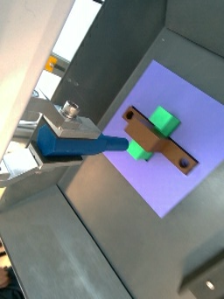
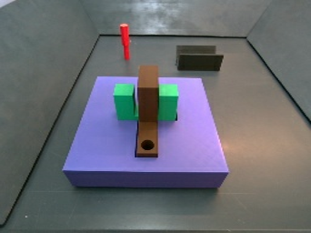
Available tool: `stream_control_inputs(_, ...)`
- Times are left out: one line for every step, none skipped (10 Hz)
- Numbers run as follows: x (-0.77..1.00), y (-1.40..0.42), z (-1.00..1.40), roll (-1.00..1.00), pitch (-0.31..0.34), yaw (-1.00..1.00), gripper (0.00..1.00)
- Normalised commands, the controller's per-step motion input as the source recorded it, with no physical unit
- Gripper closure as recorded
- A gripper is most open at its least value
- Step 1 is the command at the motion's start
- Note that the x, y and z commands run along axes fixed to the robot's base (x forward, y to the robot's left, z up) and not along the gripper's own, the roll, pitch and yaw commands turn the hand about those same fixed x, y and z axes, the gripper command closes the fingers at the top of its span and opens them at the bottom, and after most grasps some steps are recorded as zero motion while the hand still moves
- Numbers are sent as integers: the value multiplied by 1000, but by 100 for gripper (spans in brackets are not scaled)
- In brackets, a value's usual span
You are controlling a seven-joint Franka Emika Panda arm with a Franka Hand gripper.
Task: Pick up the blue object. Move up. Move to above the board. Insert the blue object.
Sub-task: Insert the blue object.
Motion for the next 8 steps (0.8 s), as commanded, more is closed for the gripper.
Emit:
stream_control_inputs(0,-986,-269,87,-26,54,100)
stream_control_inputs(60,-911,-306,54,0,0,100)
stream_control_inputs(0,-783,-311,47,-17,0,100)
stream_control_inputs(-20,-754,-494,81,-99,0,100)
stream_control_inputs(117,-597,-537,-13,-23,-143,100)
stream_control_inputs(146,-449,-411,-70,0,-140,100)
stream_control_inputs(137,-426,-366,-54,0,-106,100)
stream_control_inputs(89,-357,-326,-57,0,-57,100)
